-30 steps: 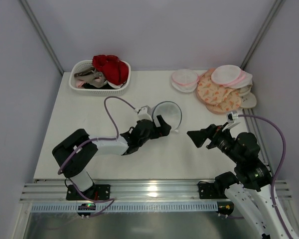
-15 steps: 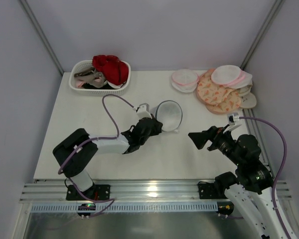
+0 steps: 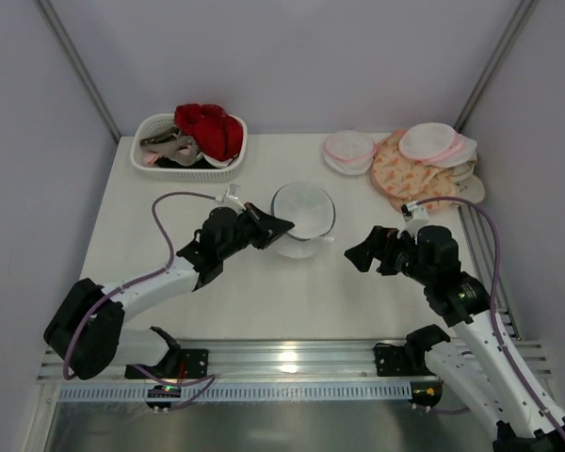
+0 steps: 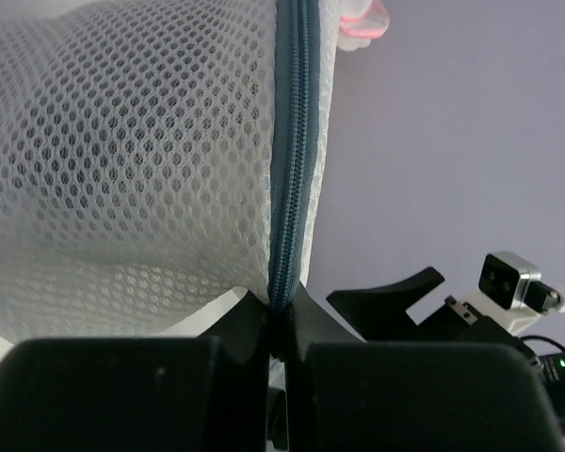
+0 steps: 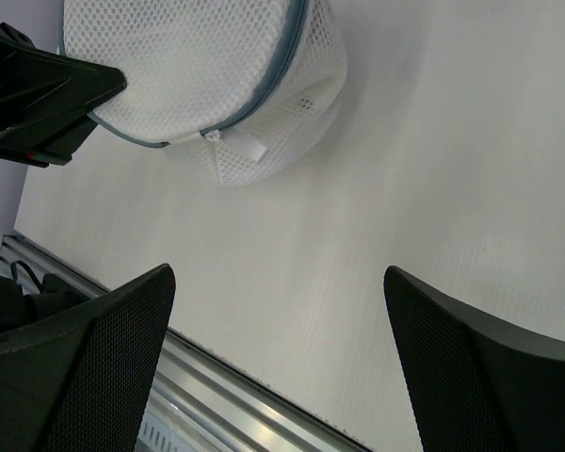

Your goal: Unzip the laundry bag and remove the bra

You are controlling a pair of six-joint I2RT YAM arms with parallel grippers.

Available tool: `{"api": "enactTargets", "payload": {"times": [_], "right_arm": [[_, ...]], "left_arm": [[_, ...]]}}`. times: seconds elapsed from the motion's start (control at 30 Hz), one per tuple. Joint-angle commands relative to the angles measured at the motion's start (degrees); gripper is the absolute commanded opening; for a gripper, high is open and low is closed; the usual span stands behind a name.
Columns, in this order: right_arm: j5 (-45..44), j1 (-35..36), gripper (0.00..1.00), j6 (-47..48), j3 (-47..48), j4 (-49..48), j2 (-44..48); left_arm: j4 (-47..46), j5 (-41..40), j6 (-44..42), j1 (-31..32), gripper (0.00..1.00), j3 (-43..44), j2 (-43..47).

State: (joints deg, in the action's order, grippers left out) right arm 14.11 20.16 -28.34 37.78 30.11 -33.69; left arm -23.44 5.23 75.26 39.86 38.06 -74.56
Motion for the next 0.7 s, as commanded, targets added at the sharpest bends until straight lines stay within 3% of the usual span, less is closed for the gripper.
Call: {"api": "enactTargets", "payload": {"times": [0.0,0.03,0.23,0.67], "right_arm": [[4.16,0.32,0.95,1.97,1.33,-5.31,-2.08],[5.91,0.32,0.92,1.97,1.07,-6.11,-2.25],[13.74,0.75,0.74,2.32,0.63,-8.05,-5.41],[9.01,11.74,0.69,-1.54,-5.17,-18.85,-12.44]], "left_arm": [[-2.75,15.58,5.77,-2.84,0.0,-0.36,0.3],[-2.84,19.86,5.68,-3.55,0.0,-0.18,0.04],[-10.29,25.0,10.51,-8.82,0.0,-5.09,-1.72],[-24.02,27.11,20.54,-9.01,0.0,-7.13,-6.65]]}}
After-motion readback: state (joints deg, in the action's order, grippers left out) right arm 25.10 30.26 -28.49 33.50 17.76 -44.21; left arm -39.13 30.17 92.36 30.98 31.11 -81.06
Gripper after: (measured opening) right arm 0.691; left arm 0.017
